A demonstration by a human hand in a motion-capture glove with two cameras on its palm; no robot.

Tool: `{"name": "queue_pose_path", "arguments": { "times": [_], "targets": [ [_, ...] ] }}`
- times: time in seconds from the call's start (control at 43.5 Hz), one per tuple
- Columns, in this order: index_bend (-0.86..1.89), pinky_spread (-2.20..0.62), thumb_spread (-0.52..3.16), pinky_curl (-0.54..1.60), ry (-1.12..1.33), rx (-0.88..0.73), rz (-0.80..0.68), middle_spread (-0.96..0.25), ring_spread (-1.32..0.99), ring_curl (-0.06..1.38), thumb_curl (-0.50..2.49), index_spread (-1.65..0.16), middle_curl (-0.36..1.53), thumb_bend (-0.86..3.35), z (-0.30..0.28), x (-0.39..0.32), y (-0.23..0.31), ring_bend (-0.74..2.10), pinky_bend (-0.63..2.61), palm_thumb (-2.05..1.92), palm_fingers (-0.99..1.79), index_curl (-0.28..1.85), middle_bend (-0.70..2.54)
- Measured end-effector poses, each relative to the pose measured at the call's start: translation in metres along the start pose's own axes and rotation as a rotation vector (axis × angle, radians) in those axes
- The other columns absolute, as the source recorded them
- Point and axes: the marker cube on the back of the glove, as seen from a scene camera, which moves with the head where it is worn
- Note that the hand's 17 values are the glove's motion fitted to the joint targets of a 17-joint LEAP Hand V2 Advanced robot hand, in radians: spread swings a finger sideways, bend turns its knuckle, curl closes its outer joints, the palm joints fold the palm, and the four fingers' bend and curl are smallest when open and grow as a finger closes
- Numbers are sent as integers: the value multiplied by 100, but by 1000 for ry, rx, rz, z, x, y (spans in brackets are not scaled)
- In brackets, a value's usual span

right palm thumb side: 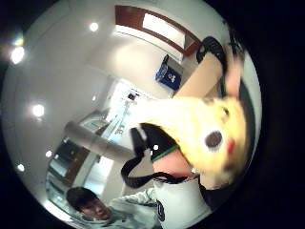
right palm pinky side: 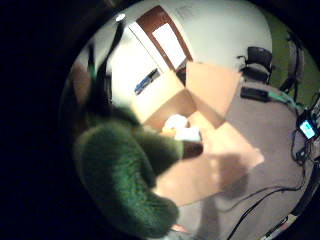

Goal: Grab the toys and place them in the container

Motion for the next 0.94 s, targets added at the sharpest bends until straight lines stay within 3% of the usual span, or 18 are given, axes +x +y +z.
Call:
{"name": "queue_pose_path", "arguments": {
  "times": [0.046,0.092,0.115,0.253,0.459,0.942],
  "targets": [
    [94,-31,118,71,0,-60,31,-8,-23,55,38,-10,62,-11,13,5,-2,120,90,6,-32,74,100],
    [78,-27,115,63,19,-102,50,-8,-22,46,37,-15,54,-10,24,10,-3,94,84,-1,-70,66,80],
    [70,-25,114,59,34,-122,56,-9,-21,42,36,-17,51,-9,28,12,-3,82,80,-3,-73,61,74],
    [39,-17,108,46,145,-225,74,-10,-19,24,33,-25,38,-7,47,23,-1,44,60,-6,-57,43,40],
    [17,-11,105,38,191,-249,71,-11,-16,18,30,-29,32,-6,58,26,-3,16,40,-6,-38,35,14],
    [14,-7,104,36,251,-260,46,-11,-15,14,25,-30,24,-5,56,17,-4,11,30,-6,-31,30,11]
  ]
}}
